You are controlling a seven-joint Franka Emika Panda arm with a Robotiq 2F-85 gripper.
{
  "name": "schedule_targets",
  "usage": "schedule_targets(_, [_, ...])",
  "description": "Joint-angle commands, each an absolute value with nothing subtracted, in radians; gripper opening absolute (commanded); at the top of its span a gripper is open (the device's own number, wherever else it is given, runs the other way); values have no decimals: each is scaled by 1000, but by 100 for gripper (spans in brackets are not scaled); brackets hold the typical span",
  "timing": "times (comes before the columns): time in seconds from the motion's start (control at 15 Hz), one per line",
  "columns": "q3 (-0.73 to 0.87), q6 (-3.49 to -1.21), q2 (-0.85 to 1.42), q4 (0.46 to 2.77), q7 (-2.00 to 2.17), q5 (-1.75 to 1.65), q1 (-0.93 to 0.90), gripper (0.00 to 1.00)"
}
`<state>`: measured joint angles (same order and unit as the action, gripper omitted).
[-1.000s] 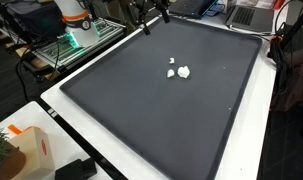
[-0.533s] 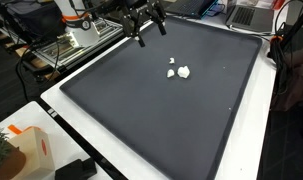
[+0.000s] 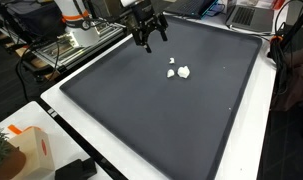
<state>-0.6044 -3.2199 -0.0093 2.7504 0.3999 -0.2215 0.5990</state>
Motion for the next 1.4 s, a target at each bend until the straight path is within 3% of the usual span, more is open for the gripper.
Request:
schedule_targets(0.0, [-604, -3220, -13, 2749, 400, -221, 599, 100])
schedule_targets(0.67, [-679, -3324, -88, 2786, 389, -199, 641, 100])
schedule_targets(0.93, [-795, -3314, -161, 2792, 399, -176, 753, 100])
schedule_targets(1.2, [-1059, -3280, -264, 2799, 481, -156, 967, 100])
schedule_targets(1.27, [-1105, -3209, -177, 2744, 503, -168, 984, 100])
schedule_targets(1.33, [-1006, -3266, -184, 2748, 453, -182, 932, 100])
